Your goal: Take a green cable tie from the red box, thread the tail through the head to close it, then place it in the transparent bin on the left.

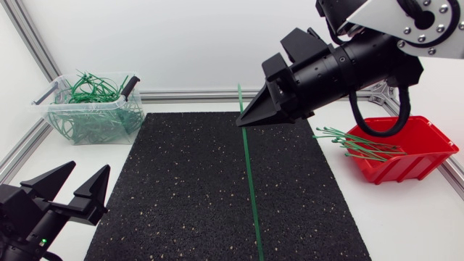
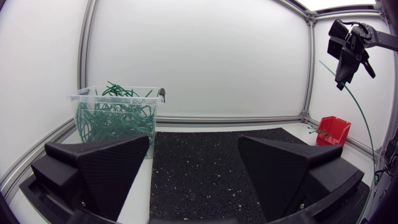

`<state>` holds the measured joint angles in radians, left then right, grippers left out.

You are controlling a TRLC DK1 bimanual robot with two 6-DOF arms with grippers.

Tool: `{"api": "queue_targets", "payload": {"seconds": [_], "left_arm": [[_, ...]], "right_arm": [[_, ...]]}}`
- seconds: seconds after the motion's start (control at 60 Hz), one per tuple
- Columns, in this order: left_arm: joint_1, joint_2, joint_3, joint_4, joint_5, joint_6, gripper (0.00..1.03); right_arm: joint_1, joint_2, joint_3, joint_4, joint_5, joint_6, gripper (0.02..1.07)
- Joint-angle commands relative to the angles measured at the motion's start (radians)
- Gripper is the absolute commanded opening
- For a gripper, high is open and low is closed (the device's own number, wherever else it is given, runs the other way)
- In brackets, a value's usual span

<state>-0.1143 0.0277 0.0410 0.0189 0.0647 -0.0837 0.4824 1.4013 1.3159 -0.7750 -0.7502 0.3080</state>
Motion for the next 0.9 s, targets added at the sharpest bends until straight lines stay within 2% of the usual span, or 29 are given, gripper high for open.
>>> {"api": "queue_targets", "payload": {"seconds": [0.0, 0.067, 0.183, 0.267, 0.35, 0.417, 0.65, 0.75, 0.883], "left_arm": [[-0.008, 0.012, -0.039, -0.025, -0.006, -0.019, 1.0], [-0.012, 0.012, -0.039, -0.025, -0.006, -0.019, 1.0], [-0.016, 0.014, -0.039, -0.025, -0.006, -0.019, 1.0], [-0.019, 0.015, -0.039, -0.025, -0.006, -0.019, 1.0], [-0.021, 0.015, -0.039, -0.025, -0.006, -0.019, 1.0], [-0.021, 0.015, -0.039, -0.025, -0.008, -0.019, 1.0], [-0.022, 0.017, -0.039, -0.025, -0.008, -0.019, 1.0], [-0.025, 0.017, -0.039, -0.025, -0.008, -0.019, 1.0], [-0.025, 0.017, -0.039, -0.025, -0.008, -0.019, 1.0]], "right_arm": [[0.005, -0.001, -0.038, 0.034, 0.06, 0.022, 0.07], [0.05, -0.027, -0.049, 0.051, 0.155, 0.013, 0.07], [0.14, -0.068, -0.063, 0.075, 0.391, -0.018, 0.07], [0.174, -0.07, -0.064, 0.082, 0.519, -0.046, 0.07], [0.234, -0.068, -0.076, 0.097, 0.703, -0.092, 0.07], [0.266, -0.07, -0.092, 0.105, 0.801, -0.116, 0.07], [0.432, -0.024, -0.193, 0.187, 1.345, -0.207, 0.07], [0.49, 0.038, -0.23, 0.218, 1.543, -0.205, 0.07], [0.527, 0.125, -0.247, 0.235, 1.689, -0.208, 0.07]]}}
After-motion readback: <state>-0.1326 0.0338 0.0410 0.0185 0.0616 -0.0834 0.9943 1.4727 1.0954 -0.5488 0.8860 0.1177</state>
